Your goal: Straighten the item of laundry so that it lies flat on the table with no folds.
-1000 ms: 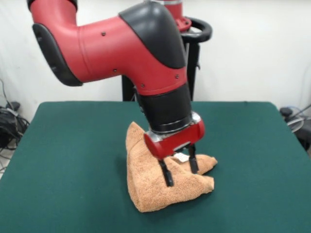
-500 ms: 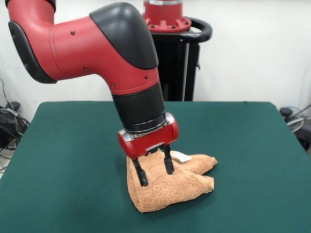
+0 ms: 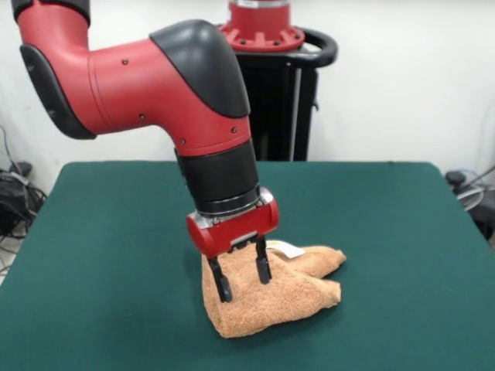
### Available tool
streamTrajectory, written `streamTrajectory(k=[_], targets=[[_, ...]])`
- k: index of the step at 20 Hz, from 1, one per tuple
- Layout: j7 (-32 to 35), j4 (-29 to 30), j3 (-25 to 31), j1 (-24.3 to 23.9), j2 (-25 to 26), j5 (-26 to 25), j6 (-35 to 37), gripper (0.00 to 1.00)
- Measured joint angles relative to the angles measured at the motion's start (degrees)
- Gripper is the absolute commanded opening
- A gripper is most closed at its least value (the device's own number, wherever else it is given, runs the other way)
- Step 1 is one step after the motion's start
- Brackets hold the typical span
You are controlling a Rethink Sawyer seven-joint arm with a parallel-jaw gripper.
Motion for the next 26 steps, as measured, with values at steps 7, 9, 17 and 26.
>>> streamTrajectory(k=[7,9,17,26], targets=[[0.0,2.4,-0.1,0.0,0.0,-0.3,-1.8,1.0],[0.0,2.8,-0.2,0.0,0.0,-0.3,-1.8,1.0],[0.0,4.4,-1.7,0.1,-1.0,-0.3,-1.9,1.0],[0.0,5.8,-3.9,1.1,-1.8,-0.3,-2.9,1.0]])
